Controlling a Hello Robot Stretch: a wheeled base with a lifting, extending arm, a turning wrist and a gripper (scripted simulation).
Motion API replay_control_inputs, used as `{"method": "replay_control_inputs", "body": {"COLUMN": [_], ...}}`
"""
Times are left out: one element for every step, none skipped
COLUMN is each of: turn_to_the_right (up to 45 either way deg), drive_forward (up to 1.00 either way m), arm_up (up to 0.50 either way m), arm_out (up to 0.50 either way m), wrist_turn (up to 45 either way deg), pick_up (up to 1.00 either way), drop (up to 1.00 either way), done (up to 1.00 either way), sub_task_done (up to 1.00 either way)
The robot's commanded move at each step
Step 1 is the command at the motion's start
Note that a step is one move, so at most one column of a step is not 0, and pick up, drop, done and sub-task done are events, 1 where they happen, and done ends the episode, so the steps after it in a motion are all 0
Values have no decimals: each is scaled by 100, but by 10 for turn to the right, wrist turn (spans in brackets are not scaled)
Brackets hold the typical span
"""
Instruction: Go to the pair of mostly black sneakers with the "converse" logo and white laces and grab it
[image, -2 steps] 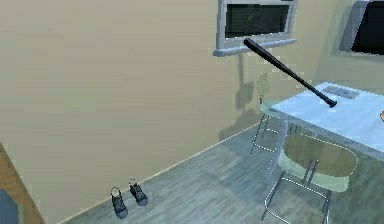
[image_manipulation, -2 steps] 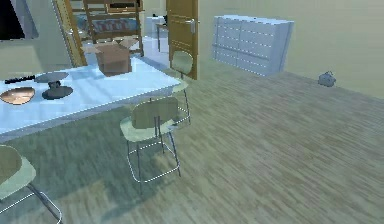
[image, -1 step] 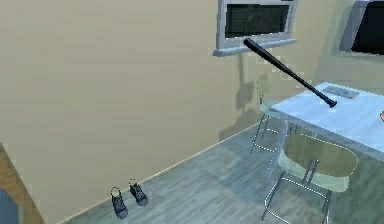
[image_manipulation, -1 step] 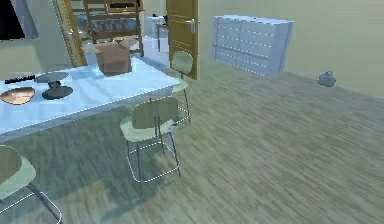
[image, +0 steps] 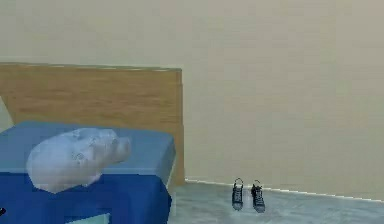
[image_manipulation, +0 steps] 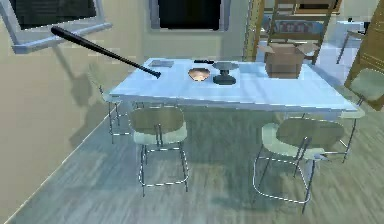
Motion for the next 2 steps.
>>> {"method": "replay_control_inputs", "body": {"turn_to_the_right": [450,-450], "drive_forward": [0,0], "arm_up": [0,0], "arm_out": [0,0], "wrist_turn": [0,0], "pick_up": [0,0], "drop": [0,0], "done": [0,0], "sub_task_done": [0,0]}}
